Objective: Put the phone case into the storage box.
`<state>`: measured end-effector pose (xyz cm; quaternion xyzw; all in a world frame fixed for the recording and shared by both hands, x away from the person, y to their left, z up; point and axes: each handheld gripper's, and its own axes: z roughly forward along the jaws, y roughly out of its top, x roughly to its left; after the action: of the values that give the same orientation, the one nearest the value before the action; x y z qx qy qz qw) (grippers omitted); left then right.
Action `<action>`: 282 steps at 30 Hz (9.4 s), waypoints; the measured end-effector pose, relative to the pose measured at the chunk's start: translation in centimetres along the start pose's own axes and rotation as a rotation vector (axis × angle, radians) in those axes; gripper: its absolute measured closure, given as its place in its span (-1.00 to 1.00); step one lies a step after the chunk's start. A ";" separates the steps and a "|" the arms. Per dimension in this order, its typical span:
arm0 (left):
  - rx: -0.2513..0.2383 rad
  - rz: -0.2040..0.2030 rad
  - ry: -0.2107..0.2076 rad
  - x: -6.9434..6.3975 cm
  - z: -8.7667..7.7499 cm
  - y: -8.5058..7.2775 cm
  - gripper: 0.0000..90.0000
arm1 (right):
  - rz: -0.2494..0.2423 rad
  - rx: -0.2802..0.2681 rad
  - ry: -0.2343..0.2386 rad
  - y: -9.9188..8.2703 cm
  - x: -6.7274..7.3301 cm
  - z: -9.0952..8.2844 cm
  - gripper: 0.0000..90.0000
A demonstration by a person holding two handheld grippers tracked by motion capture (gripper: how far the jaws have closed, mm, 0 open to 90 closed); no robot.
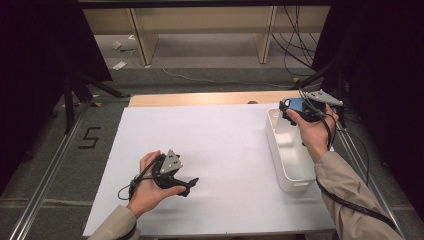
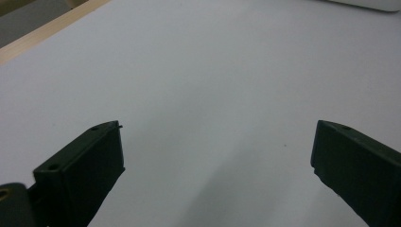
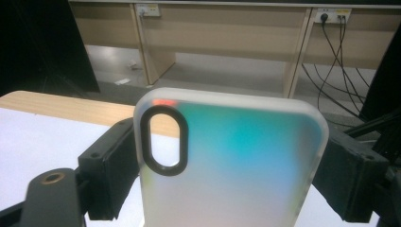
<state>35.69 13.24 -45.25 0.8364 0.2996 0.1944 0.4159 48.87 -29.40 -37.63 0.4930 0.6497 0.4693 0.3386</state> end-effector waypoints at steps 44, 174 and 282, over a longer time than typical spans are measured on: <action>-0.007 0.000 0.002 0.1 0.0 0.0 -0.94 | -0.010 0.009 -0.013 0.2 -0.1 1.4 -0.60; -0.007 0.002 0.000 0.2 0.0 0.0 -0.93 | -0.065 0.109 -0.034 -1.9 0.2 6.0 -0.61; -0.018 0.000 0.005 0.2 -0.1 0.1 -0.94 | -0.097 -0.033 -0.028 -0.3 0.2 4.9 -0.86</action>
<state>35.79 13.37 -45.12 0.8320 0.2991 0.1991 0.4226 53.12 -27.92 -39.49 0.4620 0.6602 0.4559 0.3779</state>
